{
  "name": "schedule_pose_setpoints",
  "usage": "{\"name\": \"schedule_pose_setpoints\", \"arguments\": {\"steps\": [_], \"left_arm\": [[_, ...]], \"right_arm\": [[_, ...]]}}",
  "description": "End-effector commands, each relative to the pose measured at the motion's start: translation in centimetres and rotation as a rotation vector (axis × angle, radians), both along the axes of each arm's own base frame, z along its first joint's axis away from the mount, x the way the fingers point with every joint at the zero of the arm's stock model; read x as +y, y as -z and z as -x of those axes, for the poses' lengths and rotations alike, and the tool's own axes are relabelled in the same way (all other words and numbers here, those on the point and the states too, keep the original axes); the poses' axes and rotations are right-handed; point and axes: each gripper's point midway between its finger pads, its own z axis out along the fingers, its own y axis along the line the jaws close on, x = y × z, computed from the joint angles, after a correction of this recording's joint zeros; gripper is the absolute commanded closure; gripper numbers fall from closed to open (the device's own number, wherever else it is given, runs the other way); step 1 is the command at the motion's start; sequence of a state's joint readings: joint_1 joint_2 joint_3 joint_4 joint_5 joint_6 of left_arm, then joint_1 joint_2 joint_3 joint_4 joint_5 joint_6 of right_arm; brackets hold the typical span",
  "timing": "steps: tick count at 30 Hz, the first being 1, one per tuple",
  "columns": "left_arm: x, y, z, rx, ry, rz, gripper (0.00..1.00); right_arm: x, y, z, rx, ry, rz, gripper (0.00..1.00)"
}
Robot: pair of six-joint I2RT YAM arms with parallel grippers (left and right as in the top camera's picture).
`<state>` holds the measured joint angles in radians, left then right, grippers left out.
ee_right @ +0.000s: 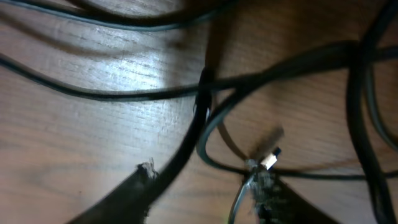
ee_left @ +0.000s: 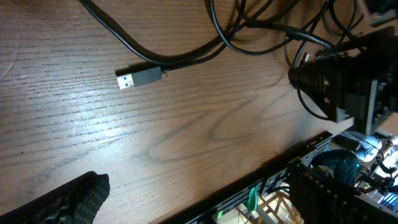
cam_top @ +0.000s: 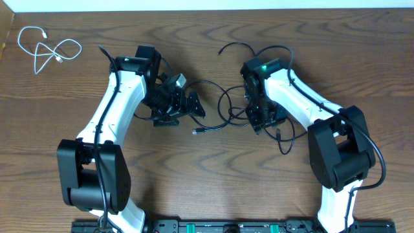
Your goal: Untangle cables
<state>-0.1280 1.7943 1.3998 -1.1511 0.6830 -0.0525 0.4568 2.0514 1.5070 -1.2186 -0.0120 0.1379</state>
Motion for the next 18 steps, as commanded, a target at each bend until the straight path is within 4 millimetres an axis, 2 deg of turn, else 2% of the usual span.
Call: {"name": "schedule_pose_setpoints", "arguments": {"steps": [1,3,5,7,9,10,12,15,18], "left_arm": [[-0.2,-0.3,0.2,0.002,-0.002,0.012,0.02],[-0.2,-0.3,0.2,0.003,-0.002,0.012,0.02],[-0.2,-0.3,0.2,0.004,-0.002,0.012,0.02],[-0.2,-0.3,0.2,0.003,-0.002,0.012,0.02],[-0.2,-0.3,0.2,0.003,-0.002,0.012,0.02],[-0.2,-0.3,0.2,0.003,-0.002,0.012,0.02],[-0.2,-0.3,0.2,0.003,-0.002,0.012,0.02],[-0.2,-0.3,0.2,0.002,-0.002,0.012,0.02],[-0.2,-0.3,0.2,0.002,-0.002,0.012,0.02]], "right_arm": [[0.1,0.7,0.0,-0.002,0.001,-0.012,0.58],[0.0,1.2,-0.2,-0.019,-0.001,-0.011,0.59],[0.0,1.8,-0.6,-0.038,0.0,-0.016,0.65],[0.1,2.3,-0.8,-0.052,0.0,-0.022,0.75],[0.1,2.3,-0.8,-0.057,0.008,-0.019,0.94],[0.1,2.2,-0.9,-0.061,0.01,-0.018,0.99],[0.2,1.7,-1.1,-0.065,0.01,-0.019,0.99],[0.4,-0.7,-1.6,-0.069,0.01,-0.021,0.99],[0.5,-5.4,-2.4,-0.108,0.007,-0.02,0.99]]}}
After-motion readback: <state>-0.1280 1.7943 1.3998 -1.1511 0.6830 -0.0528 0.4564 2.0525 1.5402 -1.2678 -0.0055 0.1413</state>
